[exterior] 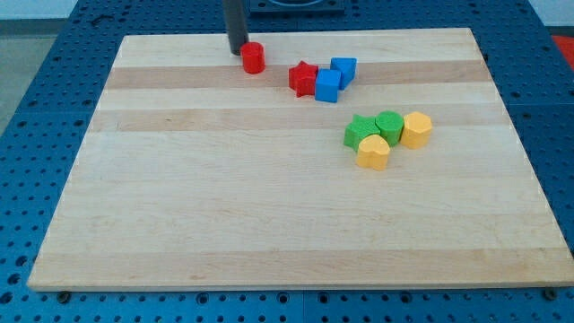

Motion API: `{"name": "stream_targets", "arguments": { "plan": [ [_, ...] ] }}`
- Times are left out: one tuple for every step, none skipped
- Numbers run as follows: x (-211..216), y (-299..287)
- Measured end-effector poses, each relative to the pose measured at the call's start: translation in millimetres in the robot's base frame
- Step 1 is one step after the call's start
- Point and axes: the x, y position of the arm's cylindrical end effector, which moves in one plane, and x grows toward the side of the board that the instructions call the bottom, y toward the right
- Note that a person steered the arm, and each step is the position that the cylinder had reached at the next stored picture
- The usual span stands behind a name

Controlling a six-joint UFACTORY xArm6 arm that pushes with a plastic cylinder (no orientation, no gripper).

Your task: Slide red circle closer to the red star

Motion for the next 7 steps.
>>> {"name": "stream_targets", "arguments": {
  "plan": [
    [7.3, 12.4],
    [11.7, -4.3],
    [29.4, 21.9],
    [37.6, 53.7],
    [37.6, 53.9],
    [49.6, 30.3],
    [73.6, 18.3]
  ]
}}
